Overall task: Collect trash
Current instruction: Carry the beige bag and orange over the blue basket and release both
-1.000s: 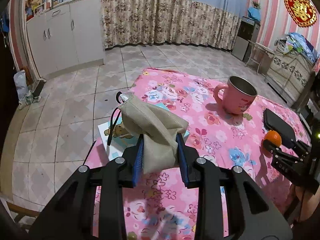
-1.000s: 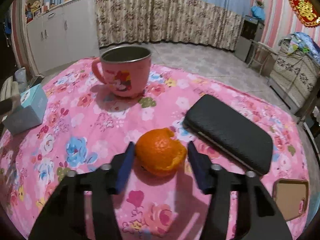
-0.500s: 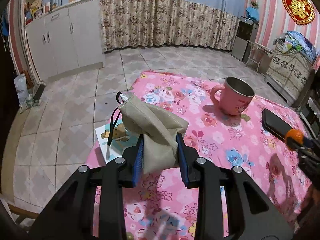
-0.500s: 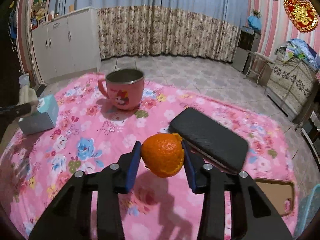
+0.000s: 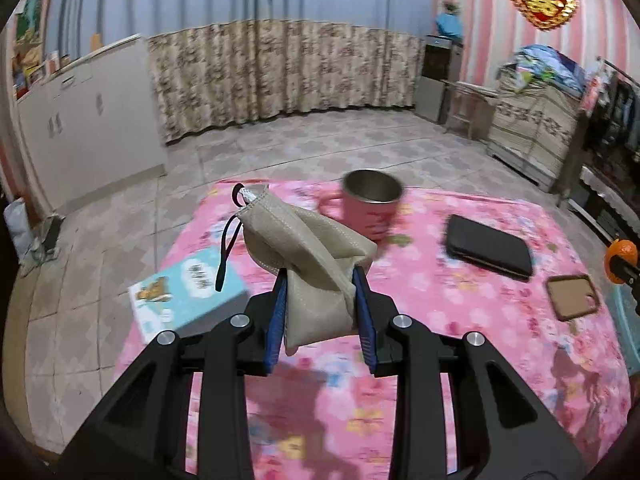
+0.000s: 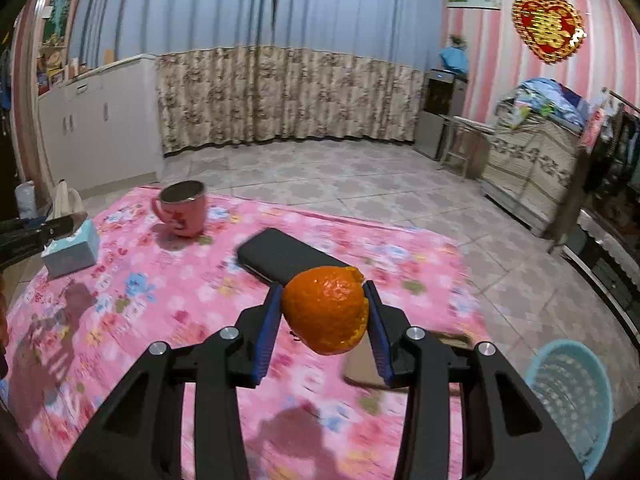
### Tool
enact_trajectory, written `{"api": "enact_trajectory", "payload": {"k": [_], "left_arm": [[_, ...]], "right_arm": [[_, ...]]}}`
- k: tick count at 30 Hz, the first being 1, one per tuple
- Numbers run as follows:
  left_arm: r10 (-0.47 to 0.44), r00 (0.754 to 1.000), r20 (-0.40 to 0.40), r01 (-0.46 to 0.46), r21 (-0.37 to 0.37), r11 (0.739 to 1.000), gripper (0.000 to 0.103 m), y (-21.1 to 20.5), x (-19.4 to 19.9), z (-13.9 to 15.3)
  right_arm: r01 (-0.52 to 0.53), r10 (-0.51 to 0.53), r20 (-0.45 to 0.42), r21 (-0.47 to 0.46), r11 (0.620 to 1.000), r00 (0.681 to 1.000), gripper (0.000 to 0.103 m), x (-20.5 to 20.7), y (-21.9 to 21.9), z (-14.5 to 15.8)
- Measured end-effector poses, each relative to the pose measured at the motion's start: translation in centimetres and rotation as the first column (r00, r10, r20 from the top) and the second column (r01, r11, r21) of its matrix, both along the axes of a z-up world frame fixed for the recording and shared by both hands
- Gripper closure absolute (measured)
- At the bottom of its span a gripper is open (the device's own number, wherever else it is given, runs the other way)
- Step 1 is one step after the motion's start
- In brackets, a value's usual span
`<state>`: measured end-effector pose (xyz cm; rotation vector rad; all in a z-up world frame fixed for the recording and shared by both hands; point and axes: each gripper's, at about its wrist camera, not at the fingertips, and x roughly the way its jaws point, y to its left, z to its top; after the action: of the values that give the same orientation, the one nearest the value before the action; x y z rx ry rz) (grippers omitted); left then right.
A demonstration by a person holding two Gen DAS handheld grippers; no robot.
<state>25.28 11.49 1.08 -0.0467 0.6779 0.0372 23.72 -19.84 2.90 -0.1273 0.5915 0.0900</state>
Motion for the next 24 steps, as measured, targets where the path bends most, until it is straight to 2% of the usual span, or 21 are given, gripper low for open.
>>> {"api": "enact_trajectory", "payload": {"k": [4, 13, 17, 24], "left_arm": [[-0.073, 0.997, 0.015, 0.073, 0.002, 0.997, 0.073, -3.8, -0.5, 0.8], [-0.154, 0.988, 0.019, 0.154, -0.007, 0.988, 0.073, -10.4, -2.5, 1.2], [-0.178, 0.984, 0.022, 0.178, -0.04, 0.983, 0.073, -12.6, -3.2, 1.5], [-0.234, 0.972, 0.025, 0.234, -0.016, 0.972, 0.073, -17.8, -3.9, 1.8]], "right_arm": [[0.059, -0.059, 0.007, -0.012, 0.998, 0.998, 0.062, -1.9, -3.8, 0.4], [0.157, -0.157, 0.015, -0.006, 0.988, 0.988, 0.062, -5.2, -11.7, 1.1], [0.189, -0.189, 0.022, 0.008, 0.982, 0.982, 0.062, -6.6, -14.1, 1.1], [0.243, -0.243, 0.029, 0.022, 0.97, 0.97, 0.062, -8.4, -18.2, 1.0]]}}
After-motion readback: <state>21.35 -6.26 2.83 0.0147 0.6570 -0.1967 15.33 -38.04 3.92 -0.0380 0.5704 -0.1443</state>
